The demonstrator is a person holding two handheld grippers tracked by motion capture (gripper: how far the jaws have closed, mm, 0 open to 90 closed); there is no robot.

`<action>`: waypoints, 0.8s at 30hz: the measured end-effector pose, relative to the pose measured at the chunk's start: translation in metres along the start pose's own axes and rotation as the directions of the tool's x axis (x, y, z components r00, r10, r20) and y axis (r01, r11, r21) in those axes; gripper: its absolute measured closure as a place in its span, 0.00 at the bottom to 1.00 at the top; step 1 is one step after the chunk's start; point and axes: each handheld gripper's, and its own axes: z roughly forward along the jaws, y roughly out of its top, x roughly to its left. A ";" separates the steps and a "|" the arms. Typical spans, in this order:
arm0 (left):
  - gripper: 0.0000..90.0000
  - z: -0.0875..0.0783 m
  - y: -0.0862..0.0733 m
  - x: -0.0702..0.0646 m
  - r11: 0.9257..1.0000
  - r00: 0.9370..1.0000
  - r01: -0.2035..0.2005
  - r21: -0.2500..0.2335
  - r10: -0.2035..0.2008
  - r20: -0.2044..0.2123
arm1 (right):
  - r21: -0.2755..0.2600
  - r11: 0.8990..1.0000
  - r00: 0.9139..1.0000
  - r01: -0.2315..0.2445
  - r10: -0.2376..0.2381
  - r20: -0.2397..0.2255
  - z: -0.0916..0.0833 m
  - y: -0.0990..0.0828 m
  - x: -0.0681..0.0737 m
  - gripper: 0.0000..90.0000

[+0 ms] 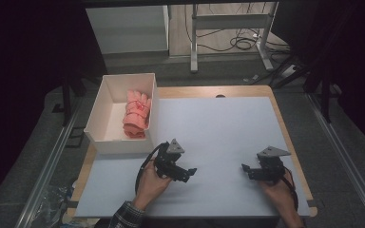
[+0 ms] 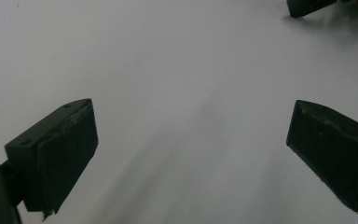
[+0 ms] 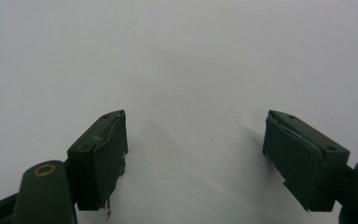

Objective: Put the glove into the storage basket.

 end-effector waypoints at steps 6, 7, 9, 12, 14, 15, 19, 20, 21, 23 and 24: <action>0.02 -0.001 -0.015 0.003 1.000 1.000 0.015 -0.001 -0.015 -0.006 | 0.000 1.000 1.000 0.000 0.000 0.000 0.000 0.000 0.000 0.25; 0.02 -0.001 -0.017 0.004 1.000 1.000 0.015 -0.001 -0.015 -0.010 | 0.001 1.000 1.000 -0.001 0.001 0.000 0.000 0.000 0.000 0.25; 0.02 -0.001 -0.022 0.005 1.000 1.000 0.017 -0.002 -0.017 -0.014 | 0.001 1.000 1.000 -0.001 0.001 0.000 0.000 0.000 0.000 0.25; 0.02 0.000 -0.027 0.006 1.000 1.000 0.015 0.011 -0.015 -0.023 | 0.001 1.000 1.000 -0.001 0.001 0.001 0.000 0.000 0.000 0.25; 0.02 0.001 -0.030 0.006 1.000 0.999 0.010 0.017 -0.010 -0.035 | 0.001 1.000 1.000 0.000 0.000 0.001 0.000 0.000 0.000 0.24; 0.02 0.002 -0.032 0.007 1.000 0.999 0.014 0.019 -0.014 -0.033 | 0.001 1.000 1.000 0.000 0.000 0.001 0.000 0.000 0.000 0.24; 0.02 0.006 -0.039 0.010 0.999 0.999 0.020 0.037 -0.019 -0.034 | 0.001 1.000 1.000 0.000 0.000 0.001 0.000 0.000 0.000 0.24; 0.02 0.007 -0.041 0.010 0.999 0.999 0.025 0.042 -0.024 -0.038 | 0.000 1.000 1.000 0.000 0.000 0.001 0.000 0.000 0.000 0.24; 0.02 0.008 -0.043 0.011 0.999 0.999 0.027 0.043 -0.025 -0.042 | 0.000 1.000 1.000 0.000 0.000 0.001 0.000 0.000 0.000 0.24; 0.02 0.012 -0.045 0.011 0.998 0.999 0.025 0.056 -0.022 -0.045 | 0.000 1.000 1.000 0.000 0.000 0.001 0.000 0.000 0.000 0.24; 0.01 0.013 -0.047 0.011 0.999 0.999 0.009 0.048 -0.007 -0.051 | 0.000 1.000 1.000 0.000 0.000 0.001 0.000 0.000 0.000 0.24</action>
